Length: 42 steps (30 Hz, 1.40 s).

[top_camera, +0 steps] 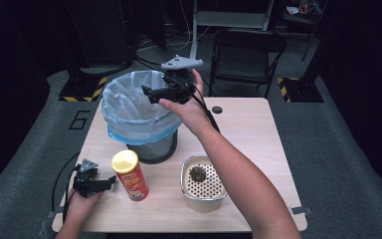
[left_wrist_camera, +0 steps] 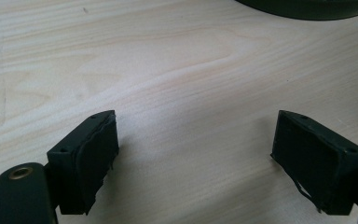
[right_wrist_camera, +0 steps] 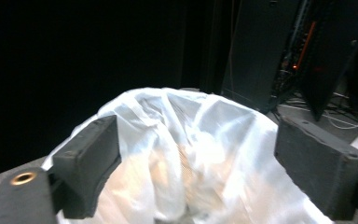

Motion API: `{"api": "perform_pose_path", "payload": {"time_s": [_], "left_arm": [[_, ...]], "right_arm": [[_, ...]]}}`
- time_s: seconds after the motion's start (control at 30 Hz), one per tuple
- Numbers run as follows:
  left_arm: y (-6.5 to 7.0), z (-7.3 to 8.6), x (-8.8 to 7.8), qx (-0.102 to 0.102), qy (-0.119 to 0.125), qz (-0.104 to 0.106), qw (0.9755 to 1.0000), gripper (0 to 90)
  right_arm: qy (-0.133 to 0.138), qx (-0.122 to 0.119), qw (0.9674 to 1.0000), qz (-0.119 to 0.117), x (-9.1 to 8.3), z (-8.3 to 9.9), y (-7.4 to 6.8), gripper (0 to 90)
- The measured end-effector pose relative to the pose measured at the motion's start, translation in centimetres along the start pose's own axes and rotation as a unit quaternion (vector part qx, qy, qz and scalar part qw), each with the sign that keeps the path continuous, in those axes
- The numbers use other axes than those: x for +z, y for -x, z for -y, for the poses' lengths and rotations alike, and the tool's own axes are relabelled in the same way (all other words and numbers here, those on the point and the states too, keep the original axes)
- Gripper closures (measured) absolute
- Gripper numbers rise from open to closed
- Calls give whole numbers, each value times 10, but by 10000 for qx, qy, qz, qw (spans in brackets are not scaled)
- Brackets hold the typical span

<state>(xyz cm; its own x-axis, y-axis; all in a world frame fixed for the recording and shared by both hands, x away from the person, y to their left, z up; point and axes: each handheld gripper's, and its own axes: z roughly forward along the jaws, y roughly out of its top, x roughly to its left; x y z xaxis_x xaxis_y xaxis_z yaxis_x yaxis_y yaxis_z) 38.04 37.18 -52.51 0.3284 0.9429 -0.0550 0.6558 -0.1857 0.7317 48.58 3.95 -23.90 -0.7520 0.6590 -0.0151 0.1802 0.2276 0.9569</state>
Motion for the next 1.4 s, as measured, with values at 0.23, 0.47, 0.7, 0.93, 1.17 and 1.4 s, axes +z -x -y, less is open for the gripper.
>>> {"api": "perform_pose_path", "payload": {"time_s": [0.23, 0.47, 0.7, 0.93, 1.17, 1.4], "left_arm": [[-4, -8, -26, -258, 256, 303, 9989, 140], [2, -23, -52, 81, 342, 489, 9982, 141], [25, -20, -81, 666, 380, 916, 9928, 132], [48, -17, -90, 842, 501, 1403, 9853, 124], [73, -16, -76, 947, 430, 1753, 9790, 121], [83, -21, -58, 1125, 419, 1881, 9748, 135]], "right_arm": [[132, -17, 9998, 125, -49, 29, 24, 186], [-68, 27, 9995, 316, -98, 71, 50, 221], [-328, 172, 9971, 666, -127, 109, 70, 220], [-444, 173, 9956, 808, -140, 132, 74, 220], [-549, 165, 9948, 848, -153, 150, 72, 210], [-585, 265, 9942, 861, -160, 167, 74, 207]]}}
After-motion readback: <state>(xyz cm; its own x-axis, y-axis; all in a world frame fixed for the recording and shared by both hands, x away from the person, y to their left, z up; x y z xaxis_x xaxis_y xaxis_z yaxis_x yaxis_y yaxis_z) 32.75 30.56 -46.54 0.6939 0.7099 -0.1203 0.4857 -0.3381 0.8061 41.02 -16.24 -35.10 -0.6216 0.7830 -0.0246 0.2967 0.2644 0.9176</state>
